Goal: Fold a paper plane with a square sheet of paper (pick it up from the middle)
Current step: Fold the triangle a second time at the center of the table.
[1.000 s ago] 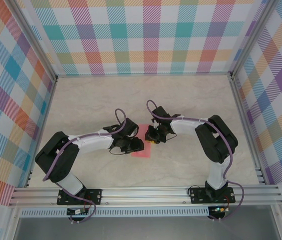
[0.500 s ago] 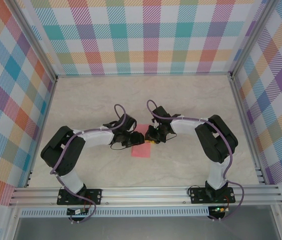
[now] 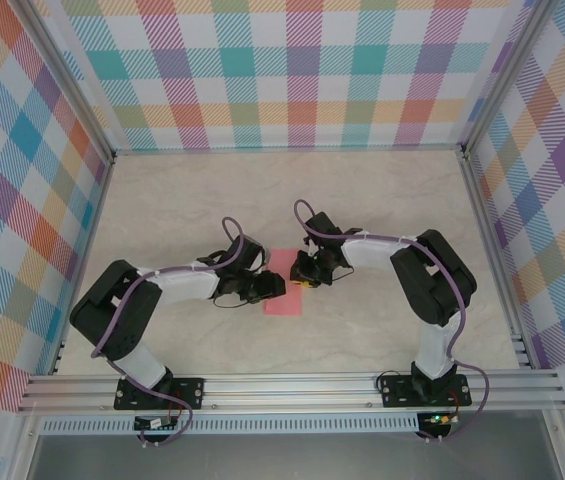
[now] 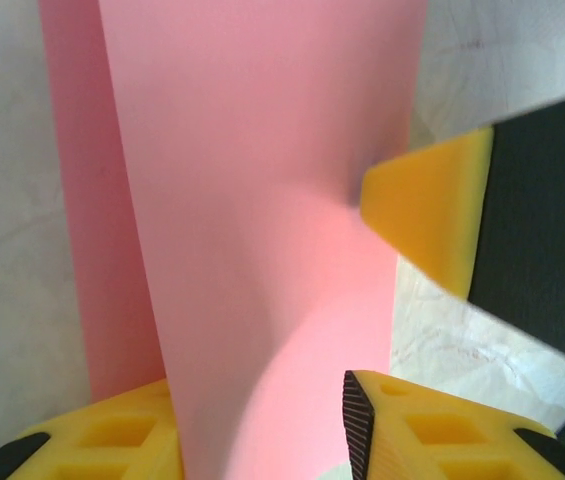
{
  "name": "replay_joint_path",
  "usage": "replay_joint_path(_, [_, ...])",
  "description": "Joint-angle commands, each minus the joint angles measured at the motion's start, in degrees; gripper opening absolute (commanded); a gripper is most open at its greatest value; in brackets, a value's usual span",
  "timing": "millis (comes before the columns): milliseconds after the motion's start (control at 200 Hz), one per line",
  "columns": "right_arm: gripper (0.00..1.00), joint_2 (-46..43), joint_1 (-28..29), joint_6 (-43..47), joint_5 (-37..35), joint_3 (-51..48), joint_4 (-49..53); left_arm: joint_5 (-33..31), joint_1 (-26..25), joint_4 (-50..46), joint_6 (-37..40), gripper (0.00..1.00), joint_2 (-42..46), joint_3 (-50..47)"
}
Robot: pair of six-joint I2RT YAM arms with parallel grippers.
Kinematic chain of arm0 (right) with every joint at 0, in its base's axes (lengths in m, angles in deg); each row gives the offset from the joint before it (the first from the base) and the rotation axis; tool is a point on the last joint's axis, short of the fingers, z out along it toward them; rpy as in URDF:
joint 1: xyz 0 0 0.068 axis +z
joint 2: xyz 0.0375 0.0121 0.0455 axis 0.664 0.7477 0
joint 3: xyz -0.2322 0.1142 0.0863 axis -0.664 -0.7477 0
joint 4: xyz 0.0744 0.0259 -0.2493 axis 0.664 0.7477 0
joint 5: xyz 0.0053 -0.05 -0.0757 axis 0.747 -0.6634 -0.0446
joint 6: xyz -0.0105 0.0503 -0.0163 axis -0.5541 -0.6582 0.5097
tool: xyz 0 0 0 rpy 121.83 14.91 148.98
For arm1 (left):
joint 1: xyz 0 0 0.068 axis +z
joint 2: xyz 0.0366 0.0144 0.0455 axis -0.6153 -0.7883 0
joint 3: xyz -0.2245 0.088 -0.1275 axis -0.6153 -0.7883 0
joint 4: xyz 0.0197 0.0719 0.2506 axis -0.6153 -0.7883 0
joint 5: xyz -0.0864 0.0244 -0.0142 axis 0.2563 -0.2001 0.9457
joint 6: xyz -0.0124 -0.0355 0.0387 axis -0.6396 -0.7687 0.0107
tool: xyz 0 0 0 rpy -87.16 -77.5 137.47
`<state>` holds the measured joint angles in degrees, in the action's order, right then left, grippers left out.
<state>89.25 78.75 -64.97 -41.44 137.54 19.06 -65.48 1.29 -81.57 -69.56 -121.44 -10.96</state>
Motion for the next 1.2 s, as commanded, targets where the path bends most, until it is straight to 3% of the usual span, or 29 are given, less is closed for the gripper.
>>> replay_joint_path(0, [0.20, 6.0, 0.6, -0.2, -3.7, -2.0, 3.1, 3.2, 0.5, -0.6, -0.1, 0.38, 3.1, -1.4])
replay_joint_path(380, [0.19, 6.0, 0.6, -0.1, -3.5, -1.6, 3.9, 8.5, 0.5, 3.1, -2.2, 0.28, 5.3, -0.8])
replay_joint_path(730, [0.19, 5.9, 0.6, 0.1, -3.4, -1.6, 4.3, 9.9, 0.5, 4.6, -3.5, 0.30, 6.5, -0.6])
replay_joint_path(950, [0.19, 5.8, 0.6, 0.1, -3.2, -1.7, 4.1, 10.6, 0.5, 4.9, -3.5, 0.38, 7.9, -1.7])
replay_joint_path(1195, [0.19, 3.9, 0.6, 0.5, -1.6, -1.8, 3.4, 8.1, 0.5, 8.8, -4.4, 0.37, 2.3, -1.3])
